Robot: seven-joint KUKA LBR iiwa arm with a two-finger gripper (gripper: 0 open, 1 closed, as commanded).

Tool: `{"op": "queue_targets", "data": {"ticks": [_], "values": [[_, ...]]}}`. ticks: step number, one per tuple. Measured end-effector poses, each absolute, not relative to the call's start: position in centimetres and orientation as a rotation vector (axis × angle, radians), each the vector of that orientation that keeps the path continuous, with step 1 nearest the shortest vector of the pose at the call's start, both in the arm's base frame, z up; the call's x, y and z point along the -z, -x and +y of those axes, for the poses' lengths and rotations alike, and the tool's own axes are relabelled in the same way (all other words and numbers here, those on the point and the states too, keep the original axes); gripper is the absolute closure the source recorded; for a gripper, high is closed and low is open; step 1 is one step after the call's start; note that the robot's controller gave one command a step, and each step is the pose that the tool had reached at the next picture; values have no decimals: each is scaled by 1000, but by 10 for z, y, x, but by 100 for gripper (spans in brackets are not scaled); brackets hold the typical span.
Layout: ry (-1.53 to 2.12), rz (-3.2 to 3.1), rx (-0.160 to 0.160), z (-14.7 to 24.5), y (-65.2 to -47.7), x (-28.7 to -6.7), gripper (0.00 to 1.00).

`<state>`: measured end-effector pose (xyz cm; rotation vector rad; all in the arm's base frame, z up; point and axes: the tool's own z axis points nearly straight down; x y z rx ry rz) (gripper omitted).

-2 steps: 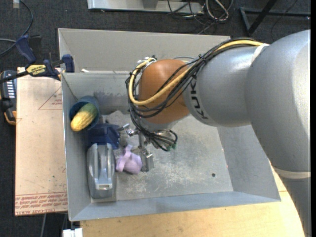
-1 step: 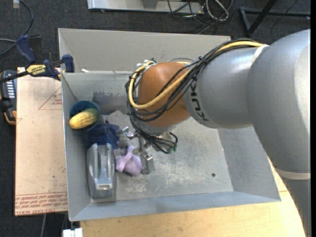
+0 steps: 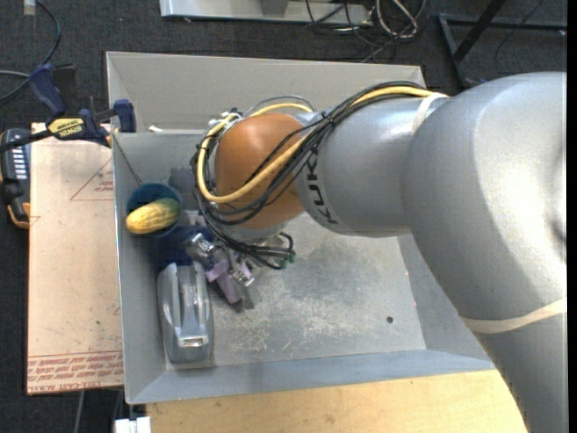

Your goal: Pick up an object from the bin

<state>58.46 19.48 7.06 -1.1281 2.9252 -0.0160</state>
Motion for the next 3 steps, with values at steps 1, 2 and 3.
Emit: {"op": "queue_targets", "data": {"ticks": [1, 2, 3], "values": [[449, 3101, 6, 194, -567, -71, 0], [413, 3116, 8, 194, -567, -80, 0], [680, 3062, 4, 131, -572, -73, 100]]}}
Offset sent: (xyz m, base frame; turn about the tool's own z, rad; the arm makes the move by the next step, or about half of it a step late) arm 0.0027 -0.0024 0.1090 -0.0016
